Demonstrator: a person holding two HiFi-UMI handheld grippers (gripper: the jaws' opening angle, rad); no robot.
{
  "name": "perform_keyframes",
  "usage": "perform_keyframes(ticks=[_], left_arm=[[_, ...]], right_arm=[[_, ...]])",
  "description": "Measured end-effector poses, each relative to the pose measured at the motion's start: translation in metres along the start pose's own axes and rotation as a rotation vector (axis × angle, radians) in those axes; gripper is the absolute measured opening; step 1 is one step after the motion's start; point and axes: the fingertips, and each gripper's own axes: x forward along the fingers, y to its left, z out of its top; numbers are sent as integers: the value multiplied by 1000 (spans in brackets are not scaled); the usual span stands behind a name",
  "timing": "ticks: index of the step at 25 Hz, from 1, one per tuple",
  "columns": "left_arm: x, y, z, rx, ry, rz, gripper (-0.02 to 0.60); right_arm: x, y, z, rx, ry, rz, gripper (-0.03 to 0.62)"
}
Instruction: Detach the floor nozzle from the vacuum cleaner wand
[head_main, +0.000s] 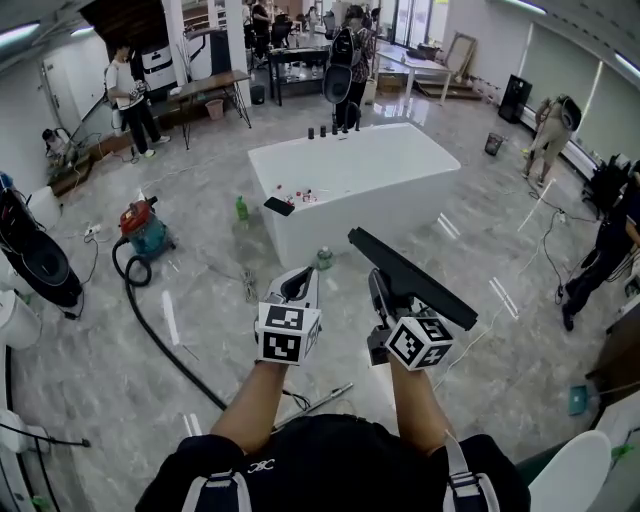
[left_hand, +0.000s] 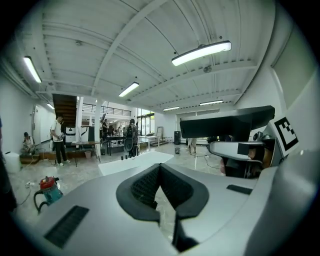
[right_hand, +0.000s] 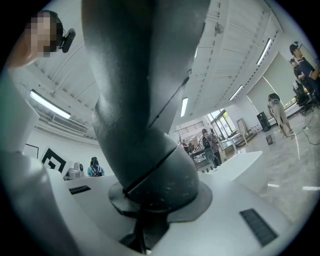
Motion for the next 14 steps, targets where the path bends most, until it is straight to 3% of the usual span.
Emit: perform_keyframes(ticks=[14], left_arm=[[5,1,2,26,0,-5,11]], right_arm=[[8,-5,6,8,-6,-7,92]])
